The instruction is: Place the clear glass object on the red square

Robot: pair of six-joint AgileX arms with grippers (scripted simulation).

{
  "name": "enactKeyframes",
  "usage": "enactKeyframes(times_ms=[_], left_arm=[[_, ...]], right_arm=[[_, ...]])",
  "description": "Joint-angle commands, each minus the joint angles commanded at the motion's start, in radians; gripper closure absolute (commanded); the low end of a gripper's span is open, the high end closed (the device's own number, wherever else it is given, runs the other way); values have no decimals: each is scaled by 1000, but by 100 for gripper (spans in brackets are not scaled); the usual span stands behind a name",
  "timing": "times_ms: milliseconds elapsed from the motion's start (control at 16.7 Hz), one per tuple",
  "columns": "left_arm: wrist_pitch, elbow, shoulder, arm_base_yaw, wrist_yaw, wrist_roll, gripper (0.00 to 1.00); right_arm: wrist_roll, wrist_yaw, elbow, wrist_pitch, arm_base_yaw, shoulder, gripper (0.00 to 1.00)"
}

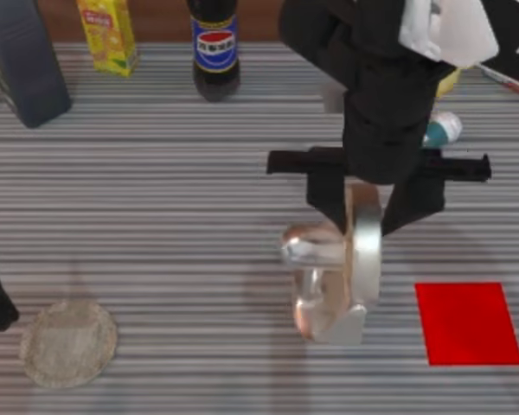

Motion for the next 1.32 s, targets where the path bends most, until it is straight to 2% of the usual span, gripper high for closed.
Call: enactKeyframes(times_ms=[480,720,960,1320], left_arm=[[0,0,0,0,0,0,0],[0,0,0,0,0,0,0],[0,0,0,0,0,0,0],[0,0,0,0,0,0,0]], right_arm=[[782,-1,-274,33,-163,-239,100],[1076,-1,-408,57,-237,-358,100],[1202,-1,-479,73,-276,-422,100],[1206,-1,-483,76,-273,-421,100]])
